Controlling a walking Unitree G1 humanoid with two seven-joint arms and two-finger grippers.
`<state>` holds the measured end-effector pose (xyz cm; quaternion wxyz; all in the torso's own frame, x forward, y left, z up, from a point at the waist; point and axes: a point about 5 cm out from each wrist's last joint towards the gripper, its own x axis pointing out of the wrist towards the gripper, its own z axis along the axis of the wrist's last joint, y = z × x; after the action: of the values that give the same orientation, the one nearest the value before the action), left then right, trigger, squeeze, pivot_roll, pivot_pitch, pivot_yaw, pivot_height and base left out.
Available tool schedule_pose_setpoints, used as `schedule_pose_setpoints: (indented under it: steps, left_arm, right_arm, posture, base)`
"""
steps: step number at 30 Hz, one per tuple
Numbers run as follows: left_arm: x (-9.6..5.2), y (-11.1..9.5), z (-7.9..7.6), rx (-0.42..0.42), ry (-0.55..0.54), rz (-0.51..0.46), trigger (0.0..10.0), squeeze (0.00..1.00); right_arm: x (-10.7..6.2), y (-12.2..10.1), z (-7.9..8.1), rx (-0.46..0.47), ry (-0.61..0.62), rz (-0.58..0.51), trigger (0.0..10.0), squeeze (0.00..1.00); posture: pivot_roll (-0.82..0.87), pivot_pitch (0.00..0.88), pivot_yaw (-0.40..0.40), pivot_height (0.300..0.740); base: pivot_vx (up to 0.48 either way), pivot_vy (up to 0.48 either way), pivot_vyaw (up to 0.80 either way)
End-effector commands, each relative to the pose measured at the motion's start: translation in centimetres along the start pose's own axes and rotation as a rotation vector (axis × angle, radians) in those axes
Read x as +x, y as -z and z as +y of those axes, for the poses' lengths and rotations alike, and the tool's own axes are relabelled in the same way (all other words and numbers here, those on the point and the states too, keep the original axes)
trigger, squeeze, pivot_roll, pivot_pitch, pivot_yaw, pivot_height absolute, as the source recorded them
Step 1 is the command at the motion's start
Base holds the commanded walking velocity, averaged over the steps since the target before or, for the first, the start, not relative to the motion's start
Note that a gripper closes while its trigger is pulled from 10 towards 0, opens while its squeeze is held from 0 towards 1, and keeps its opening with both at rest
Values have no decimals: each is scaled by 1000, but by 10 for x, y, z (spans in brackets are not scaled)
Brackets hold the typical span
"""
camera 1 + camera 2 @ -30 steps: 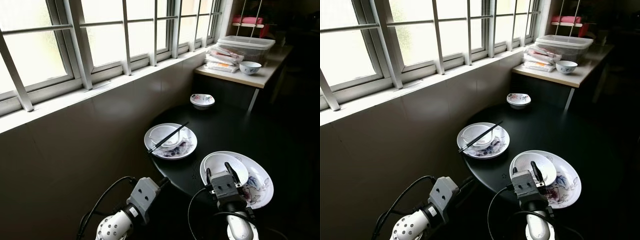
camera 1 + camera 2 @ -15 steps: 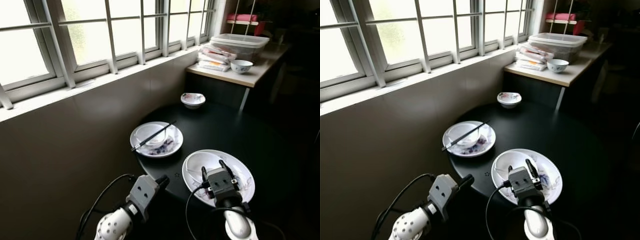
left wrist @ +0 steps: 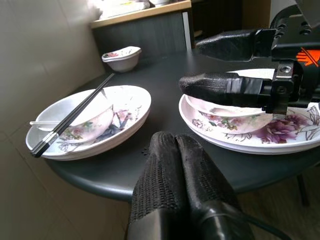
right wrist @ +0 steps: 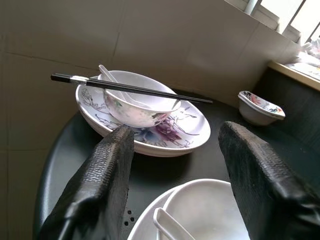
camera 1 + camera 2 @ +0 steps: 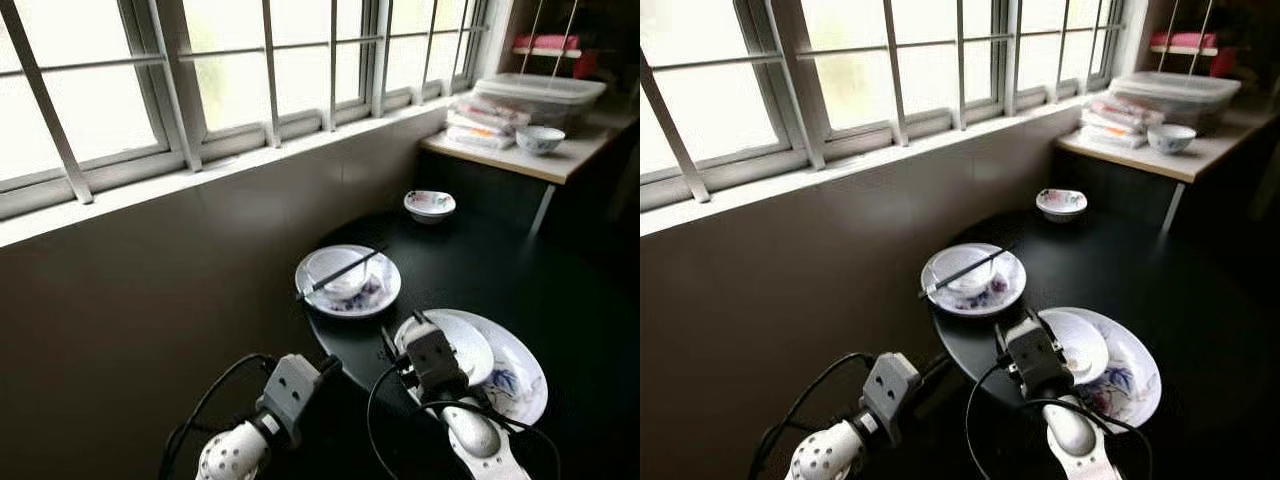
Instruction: Kitchen organization
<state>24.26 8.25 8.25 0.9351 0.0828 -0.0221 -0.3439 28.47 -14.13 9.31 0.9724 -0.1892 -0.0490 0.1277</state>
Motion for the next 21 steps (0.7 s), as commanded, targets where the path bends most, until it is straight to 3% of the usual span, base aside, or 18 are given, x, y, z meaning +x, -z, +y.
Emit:
schedule_pose_setpoints:
  steps: [1,5,21]
  left_arm:
    - [1,-1,3,21,-6,0,10000,0]
    - [1,0,4,23,-9,2,10000,0]
    - [0,1,4,22,-18,6,10000,0]
  right_arm:
    - [5,-1,1,32,-19,-2,10000,0]
    - [10,8,0,108,-48,59,10000,0]
    - [20,18,-14,17,-72,151,10000,0]
  posture:
    - [33,0,-21,740]
    - [36,0,-22,740]
    - [42,0,-25,740]
  base:
    - [0,0,0]
    - [0,0,0]
    - [0,0,0]
